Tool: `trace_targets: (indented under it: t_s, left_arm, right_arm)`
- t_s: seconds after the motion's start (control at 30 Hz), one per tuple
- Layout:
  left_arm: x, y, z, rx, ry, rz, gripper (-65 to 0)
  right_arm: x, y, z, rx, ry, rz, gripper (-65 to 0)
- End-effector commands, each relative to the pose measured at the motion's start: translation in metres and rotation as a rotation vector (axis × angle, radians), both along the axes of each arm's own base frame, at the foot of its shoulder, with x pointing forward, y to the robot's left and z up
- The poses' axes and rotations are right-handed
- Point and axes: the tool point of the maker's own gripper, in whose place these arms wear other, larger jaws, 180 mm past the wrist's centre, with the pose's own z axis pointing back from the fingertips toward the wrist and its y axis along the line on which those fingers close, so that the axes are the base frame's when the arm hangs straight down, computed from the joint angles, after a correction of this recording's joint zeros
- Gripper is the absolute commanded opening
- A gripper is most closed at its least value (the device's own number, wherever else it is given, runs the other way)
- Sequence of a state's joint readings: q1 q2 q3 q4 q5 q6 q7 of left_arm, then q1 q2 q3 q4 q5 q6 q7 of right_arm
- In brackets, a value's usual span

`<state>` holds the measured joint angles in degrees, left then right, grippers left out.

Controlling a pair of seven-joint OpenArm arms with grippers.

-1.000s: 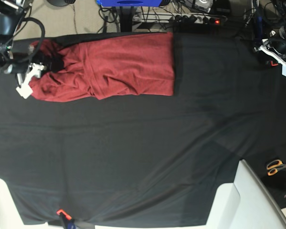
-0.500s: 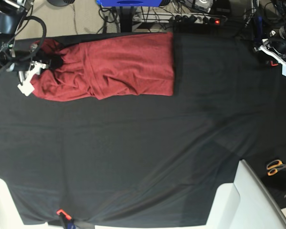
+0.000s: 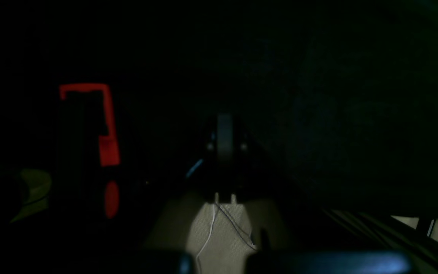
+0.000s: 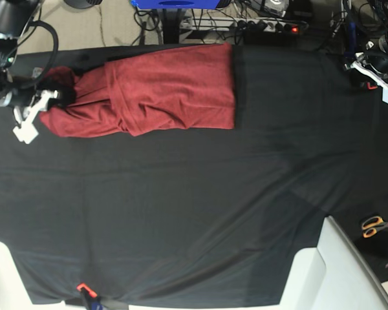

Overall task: Fold the T-shirt properly
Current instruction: 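Fold the grasped strip end over onto the rest of the shirt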

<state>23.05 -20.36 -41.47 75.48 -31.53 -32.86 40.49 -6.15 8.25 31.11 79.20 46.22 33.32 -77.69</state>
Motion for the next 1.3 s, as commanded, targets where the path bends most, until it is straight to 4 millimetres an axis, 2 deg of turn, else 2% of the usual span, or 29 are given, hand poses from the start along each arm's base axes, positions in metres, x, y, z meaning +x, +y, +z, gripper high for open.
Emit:
trace_targets:
  t_s: [0.0, 0.1, 0.3, 0.37, 0.63, 0.77, 0.97, 1.13, 1.27]
  left_arm:
    - [0.007, 0.009, 0.012, 0.025, -0.034, -0.005, -65.0]
    - [0.007, 0.009, 0.012, 0.025, -0.034, -0.005, -65.0]
    - [0.007, 0.009, 0.012, 0.025, -0.034, -0.005, -65.0]
    - [0.007, 0.009, 0.012, 0.025, -0.034, -0.005, -65.0]
    - [0.007, 0.009, 0.012, 0.025, -0.034, -0.005, -65.0]
    - [0.007, 0.009, 0.012, 0.025, -0.034, -0.005, -65.0]
    - [0.007, 0.009, 0.012, 0.025, -0.034, -0.005, -65.0]
    - [0.007, 0.009, 0.012, 0.024, -0.035, -0.004, -65.0]
    - [0.007, 0.009, 0.012, 0.024, -0.035, -0.004, -65.0]
  right_arm:
    - [0.015, -0.003, 0.015, -0.012, -0.063, 0.004, -64.7]
    - [0.018, 0.018, 0.024, -0.022, -0.065, 0.067, -64.7]
    - [0.017, 0.061, 0.025, 0.019, -0.029, 0.137, -64.7]
    - [0.018, 0.076, 0.030, 0.015, -0.047, 0.196, -64.7]
    - [0.014, 0.125, 0.052, 0.039, -0.045, 0.256, -64.7]
    - [0.009, 0.145, 0.052, 0.078, 0.010, 0.229, -64.7]
    - [-0.001, 0.173, 0.051, 0.110, 0.034, 0.286, -64.7]
    - [-0.013, 0.185, 0.035, 0.140, 0.106, 0.292, -64.7]
    - [-0.012, 0.201, 0.031, 0.144, 0.084, 0.327, -64.7]
